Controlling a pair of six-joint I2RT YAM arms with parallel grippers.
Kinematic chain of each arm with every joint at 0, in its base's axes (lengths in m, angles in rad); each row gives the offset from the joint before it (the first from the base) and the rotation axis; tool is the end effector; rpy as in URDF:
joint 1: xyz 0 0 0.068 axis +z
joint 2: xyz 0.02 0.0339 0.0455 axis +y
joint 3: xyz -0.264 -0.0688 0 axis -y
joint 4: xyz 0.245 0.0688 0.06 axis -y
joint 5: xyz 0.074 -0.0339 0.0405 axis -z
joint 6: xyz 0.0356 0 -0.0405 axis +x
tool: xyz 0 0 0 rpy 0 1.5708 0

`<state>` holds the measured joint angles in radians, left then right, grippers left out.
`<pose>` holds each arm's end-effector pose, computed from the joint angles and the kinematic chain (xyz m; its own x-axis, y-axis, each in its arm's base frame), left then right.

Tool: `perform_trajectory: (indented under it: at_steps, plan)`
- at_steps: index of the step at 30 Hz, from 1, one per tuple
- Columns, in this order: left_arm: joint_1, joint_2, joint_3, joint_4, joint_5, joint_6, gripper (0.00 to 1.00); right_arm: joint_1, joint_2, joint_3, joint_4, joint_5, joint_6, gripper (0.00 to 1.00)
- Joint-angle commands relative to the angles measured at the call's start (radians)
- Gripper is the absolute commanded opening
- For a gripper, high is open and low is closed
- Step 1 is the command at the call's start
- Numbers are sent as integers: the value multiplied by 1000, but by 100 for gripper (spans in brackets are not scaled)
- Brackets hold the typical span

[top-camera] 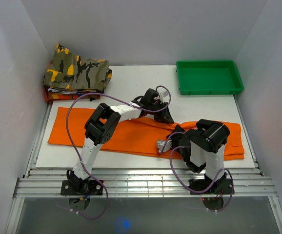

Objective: Fold and stack the trousers
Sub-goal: Fold the trousers

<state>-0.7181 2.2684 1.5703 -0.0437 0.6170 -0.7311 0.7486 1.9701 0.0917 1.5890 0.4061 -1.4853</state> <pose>0.3568 -0.3391 0.1347 -0.9515 0.1082 -0.2878 0.2989 0.5451 -0.7833 0.1619 0.1312 0.0746 0.3288 -0.9439 0.0305 -0.2380 -0.1140 -0.9645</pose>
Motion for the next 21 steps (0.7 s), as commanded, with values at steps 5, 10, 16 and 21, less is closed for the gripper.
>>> perform_trajectory:
  at_steps: [5,10,16,21]
  plan:
    - [-7,-23,89,-48,24,32,17,-2,79,-86,299,-27,34,54]
    - [0,-27,146,-28,20,65,0,-2,73,-86,299,-27,37,74]
    - [29,6,269,-58,-77,136,0,0,70,-86,299,-42,40,76]
    - [54,36,309,-13,-172,197,0,0,62,-136,296,-69,36,72]
